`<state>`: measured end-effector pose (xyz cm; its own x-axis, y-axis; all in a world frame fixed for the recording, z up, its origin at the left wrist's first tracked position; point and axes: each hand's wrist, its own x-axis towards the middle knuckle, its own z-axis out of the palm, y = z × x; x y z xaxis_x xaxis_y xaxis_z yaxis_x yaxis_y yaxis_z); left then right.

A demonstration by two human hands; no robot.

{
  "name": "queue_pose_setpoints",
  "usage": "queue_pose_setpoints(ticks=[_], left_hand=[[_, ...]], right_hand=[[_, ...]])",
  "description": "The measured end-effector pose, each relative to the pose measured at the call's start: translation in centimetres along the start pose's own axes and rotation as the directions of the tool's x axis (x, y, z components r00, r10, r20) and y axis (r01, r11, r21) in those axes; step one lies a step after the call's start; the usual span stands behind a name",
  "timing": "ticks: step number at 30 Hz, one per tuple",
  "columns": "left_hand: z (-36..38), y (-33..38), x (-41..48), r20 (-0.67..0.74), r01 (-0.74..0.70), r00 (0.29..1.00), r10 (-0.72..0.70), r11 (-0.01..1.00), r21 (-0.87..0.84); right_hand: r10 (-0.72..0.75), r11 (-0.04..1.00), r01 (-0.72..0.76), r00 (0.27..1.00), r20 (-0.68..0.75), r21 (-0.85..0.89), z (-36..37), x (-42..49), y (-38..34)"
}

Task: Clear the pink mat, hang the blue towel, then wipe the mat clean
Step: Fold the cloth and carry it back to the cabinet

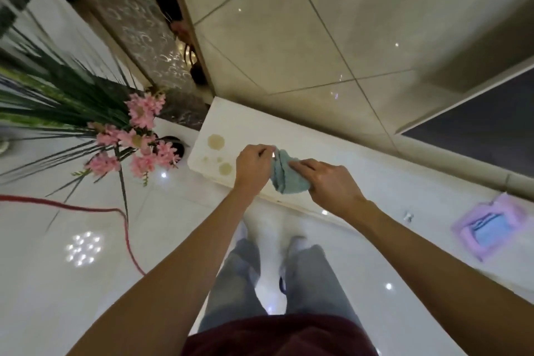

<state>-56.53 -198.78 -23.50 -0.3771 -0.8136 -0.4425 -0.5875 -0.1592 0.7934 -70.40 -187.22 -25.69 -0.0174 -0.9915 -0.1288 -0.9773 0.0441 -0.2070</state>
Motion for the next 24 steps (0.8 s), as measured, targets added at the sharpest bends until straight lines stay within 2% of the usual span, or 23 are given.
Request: queue_pose_setpoints(ticks=[3, 7, 11, 14, 19, 22, 24], left_hand=[[0.7, -1.1, 2.3, 0.067, 0.037, 0.997, -0.037, 0.999, 0.003], [3.2, -4.4, 6.1, 0.157, 0.025, 0.987, -0.045, 0.991, 0.128], [6.8, -7.6, 10.9, 0.205, 0.024, 0.976, -0.067, 0.978, 0.205], [9.4, -9.4, 15.3, 0.237, -0.039, 0.971, -0.023, 0.966, 0.255], [14.0, -13.9, 22.5, 0.197, -0.2, 0.968, 0.153, 0.947, 0.25], [16.5, -19.5, 24.9, 0.27, -0.292, 0.94, 0.209, 0.902, 0.319], [17.8, -23.1, 25.3, 0.355, -0.356, 0.908, 0.221, 0.853, 0.381]], right_hand=[[0.074, 0.997, -0.074, 0.997, 0.024, 0.01, 1.5, 0.6, 0.0], [0.137, 0.988, -0.142, 0.988, 0.074, 0.064, 5.0, 2.2, 1.7], [0.161, 0.986, -0.165, 0.981, 0.108, 0.024, 10.1, 4.7, 5.0], [0.172, 0.984, -0.176, 0.98, 0.096, 0.036, 14.5, 7.1, 8.3], [0.291, 0.955, -0.292, 0.957, 0.016, 0.045, 22.2, 10.4, 12.7], [0.343, 0.934, -0.351, 0.934, 0.104, 0.067, 29.0, 10.1, 12.8], [0.338, 0.938, -0.346, 0.922, 0.19, 0.011, 33.1, 9.1, 11.8]])
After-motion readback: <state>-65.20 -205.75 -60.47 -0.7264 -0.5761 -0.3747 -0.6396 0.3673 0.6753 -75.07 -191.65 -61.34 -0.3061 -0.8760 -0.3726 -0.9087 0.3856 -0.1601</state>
